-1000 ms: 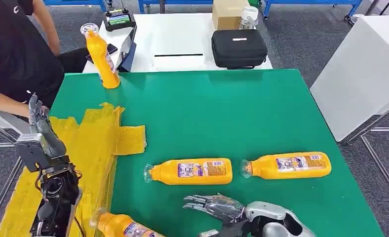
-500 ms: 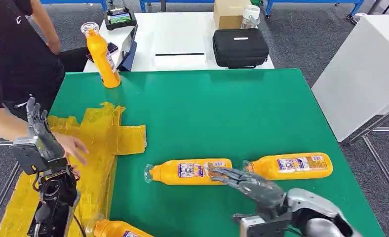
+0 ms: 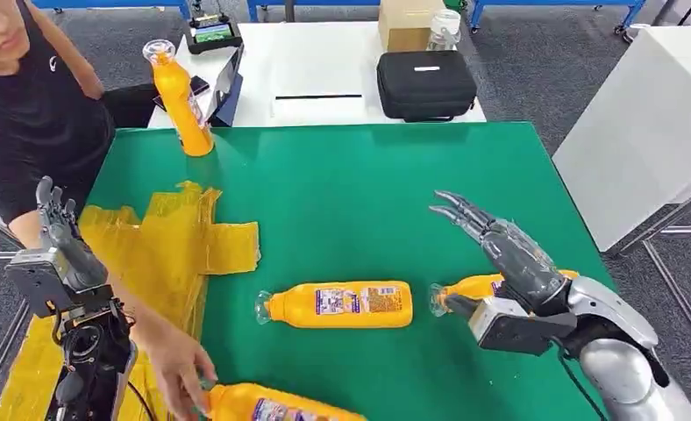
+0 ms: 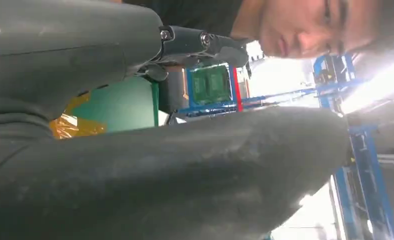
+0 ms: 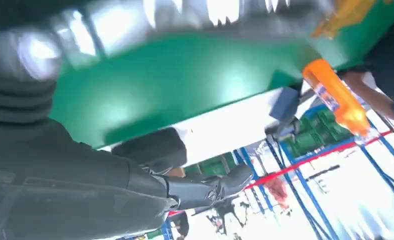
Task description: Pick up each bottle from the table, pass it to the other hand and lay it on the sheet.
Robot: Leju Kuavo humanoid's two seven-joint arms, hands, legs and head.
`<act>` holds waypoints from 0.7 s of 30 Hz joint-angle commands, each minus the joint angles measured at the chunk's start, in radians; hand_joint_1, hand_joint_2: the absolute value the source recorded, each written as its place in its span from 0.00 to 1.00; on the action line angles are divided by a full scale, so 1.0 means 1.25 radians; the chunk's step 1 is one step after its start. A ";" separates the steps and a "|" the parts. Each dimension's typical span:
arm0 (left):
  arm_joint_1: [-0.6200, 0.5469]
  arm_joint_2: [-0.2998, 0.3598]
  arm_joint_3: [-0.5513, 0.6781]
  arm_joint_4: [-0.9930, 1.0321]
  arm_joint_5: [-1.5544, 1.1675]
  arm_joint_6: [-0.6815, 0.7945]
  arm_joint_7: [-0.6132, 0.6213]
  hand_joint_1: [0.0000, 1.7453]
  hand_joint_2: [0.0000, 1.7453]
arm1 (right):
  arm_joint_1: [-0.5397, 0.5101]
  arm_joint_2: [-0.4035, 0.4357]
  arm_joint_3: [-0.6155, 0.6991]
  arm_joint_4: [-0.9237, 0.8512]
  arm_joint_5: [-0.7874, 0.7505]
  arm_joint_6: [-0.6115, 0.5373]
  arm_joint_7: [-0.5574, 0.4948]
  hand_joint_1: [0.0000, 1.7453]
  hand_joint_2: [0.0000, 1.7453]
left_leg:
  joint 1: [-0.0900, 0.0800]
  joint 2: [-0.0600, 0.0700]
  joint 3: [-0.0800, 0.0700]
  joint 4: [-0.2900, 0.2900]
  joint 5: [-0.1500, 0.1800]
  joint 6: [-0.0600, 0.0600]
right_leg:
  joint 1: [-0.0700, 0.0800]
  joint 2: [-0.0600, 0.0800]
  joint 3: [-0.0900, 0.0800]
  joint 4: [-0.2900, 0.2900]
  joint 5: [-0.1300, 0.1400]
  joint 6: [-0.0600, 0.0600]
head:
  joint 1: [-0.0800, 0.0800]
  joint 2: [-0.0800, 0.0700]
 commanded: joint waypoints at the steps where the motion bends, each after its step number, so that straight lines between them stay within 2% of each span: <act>1: -0.003 0.003 0.008 0.019 0.010 0.013 -0.007 0.00 0.00 | -0.081 0.054 0.081 0.125 -0.010 -0.002 -0.010 0.00 1.00 | 0.001 0.004 0.005 -0.001 -0.002 -0.002 | 0.001 0.001 0.004 -0.002 0.000 -0.001 | 0.000 0.000; 9: -0.005 0.002 0.004 0.020 0.011 0.011 -0.007 0.00 0.00 | -0.081 0.055 0.094 0.120 -0.010 0.002 -0.007 0.00 1.00 | 0.000 0.001 0.002 0.000 -0.001 -0.001 | 0.000 -0.001 0.002 -0.001 0.000 -0.001 | 0.000 0.000; 10: -0.007 0.002 0.002 0.025 0.012 0.010 -0.007 0.00 0.00 | -0.081 0.053 0.102 0.121 -0.013 0.006 -0.006 0.00 1.00 | 0.000 0.003 0.006 -0.001 -0.003 -0.003 | 0.001 -0.002 0.006 -0.001 -0.001 -0.002 | 0.000 0.000; 11: -0.010 0.003 0.001 0.030 0.013 0.011 -0.007 0.00 0.00 | -0.082 0.051 0.112 0.124 -0.016 0.010 -0.006 0.00 1.00 | 0.000 0.001 0.001 0.000 -0.001 -0.001 | 0.000 -0.001 0.002 -0.001 0.000 -0.001 | 0.000 0.000; 13: -0.014 0.004 0.001 0.036 0.017 0.014 -0.010 0.00 0.00 | -0.089 0.052 0.130 0.133 -0.024 0.018 -0.006 0.00 1.00 | 0.000 0.001 0.002 -0.001 -0.001 -0.001 | 0.000 -0.001 0.002 -0.001 0.000 -0.001 | 0.000 0.000; 17: -0.021 0.001 0.000 0.035 0.020 0.013 -0.011 0.00 0.00 | -0.114 0.052 0.213 0.145 -0.027 0.054 0.007 0.00 1.00 | 0.000 0.003 0.004 -0.001 -0.002 -0.002 | 0.001 0.000 0.004 -0.001 -0.001 -0.001 | 0.000 0.000; 21: -0.022 -0.003 0.002 0.034 0.019 0.017 -0.009 0.00 0.00 | -0.070 0.067 0.271 0.121 0.020 0.054 0.040 0.00 1.00 | 0.000 0.001 0.003 -0.001 -0.001 -0.002 | 0.001 -0.002 0.003 -0.002 -0.001 -0.001 | 0.000 0.000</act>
